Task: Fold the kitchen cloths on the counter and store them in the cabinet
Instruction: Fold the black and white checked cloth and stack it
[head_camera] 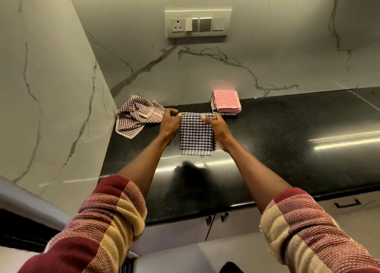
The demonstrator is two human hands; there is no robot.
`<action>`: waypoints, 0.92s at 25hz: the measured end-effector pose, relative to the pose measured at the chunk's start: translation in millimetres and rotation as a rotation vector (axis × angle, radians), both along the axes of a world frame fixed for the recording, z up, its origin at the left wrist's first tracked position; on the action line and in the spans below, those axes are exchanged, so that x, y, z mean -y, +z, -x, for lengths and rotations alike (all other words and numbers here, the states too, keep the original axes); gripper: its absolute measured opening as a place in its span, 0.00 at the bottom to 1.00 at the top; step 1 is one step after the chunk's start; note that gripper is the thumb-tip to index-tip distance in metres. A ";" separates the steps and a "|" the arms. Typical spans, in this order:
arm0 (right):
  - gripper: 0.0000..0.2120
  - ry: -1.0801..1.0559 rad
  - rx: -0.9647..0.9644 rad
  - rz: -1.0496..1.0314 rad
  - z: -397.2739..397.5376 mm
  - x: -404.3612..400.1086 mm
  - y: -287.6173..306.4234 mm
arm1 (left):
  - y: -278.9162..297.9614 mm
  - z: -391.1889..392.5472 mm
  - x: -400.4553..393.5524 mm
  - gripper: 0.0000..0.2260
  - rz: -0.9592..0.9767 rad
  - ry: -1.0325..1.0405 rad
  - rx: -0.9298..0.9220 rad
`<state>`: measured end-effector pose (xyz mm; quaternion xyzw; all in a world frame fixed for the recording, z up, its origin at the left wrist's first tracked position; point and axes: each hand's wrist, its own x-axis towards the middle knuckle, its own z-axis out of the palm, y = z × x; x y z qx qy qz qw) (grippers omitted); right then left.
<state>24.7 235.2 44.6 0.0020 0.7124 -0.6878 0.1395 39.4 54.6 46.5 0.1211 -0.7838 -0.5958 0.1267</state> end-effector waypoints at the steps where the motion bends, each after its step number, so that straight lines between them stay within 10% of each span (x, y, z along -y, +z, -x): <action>1: 0.26 0.046 0.053 0.084 8.2 -5.4 -6.4 | -1.8 11.6 -5.0 0.08 -0.048 0.038 0.040; 4: 0.40 0.041 0.130 0.236 31.9 -16.4 -20.6 | -12.2 40.6 -19.3 0.08 -0.203 0.110 0.187; 9: 0.14 -0.213 0.087 0.290 104.8 -44.3 -33.9 | -28.7 89.0 -58.4 0.20 -0.567 -0.233 0.298; 13: 0.13 -0.156 0.146 0.272 178.1 -77.9 -17.4 | -23.1 152.3 -88.9 0.20 -0.543 -0.339 0.257; 20: 0.27 -0.067 -0.230 -0.415 290.9 -111.0 -17.4 | -21.1 261.4 -139.4 0.20 0.184 -0.220 0.107; 23: 0.23 0.178 -0.231 -0.940 302.8 -121.7 -64.5 | -63.1 272.2 -148.6 0.26 0.670 -0.358 0.415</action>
